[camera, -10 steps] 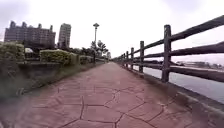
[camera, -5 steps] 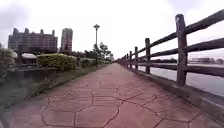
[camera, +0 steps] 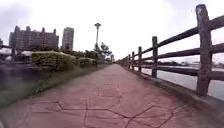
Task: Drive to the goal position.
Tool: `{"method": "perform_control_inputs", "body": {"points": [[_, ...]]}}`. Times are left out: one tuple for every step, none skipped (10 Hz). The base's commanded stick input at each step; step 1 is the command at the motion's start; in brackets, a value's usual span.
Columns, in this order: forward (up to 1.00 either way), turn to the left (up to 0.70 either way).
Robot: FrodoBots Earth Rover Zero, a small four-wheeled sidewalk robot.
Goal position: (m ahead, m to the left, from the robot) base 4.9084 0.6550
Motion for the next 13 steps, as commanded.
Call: {"method": "perform_control_inputs", "body": {"points": [[1.00, 0.00], [1.00, 0.00], [1.00, 0.00], [1.00, 0.00], [1.00, 0.00], [1.00, 0.00], [1.00, 0.00], [1.00, 0.00], [1.00, 0.00], [1.00, 0.00], [1.00, 0.00], [1.00, 0.00], [1.00, -0.27]]}}
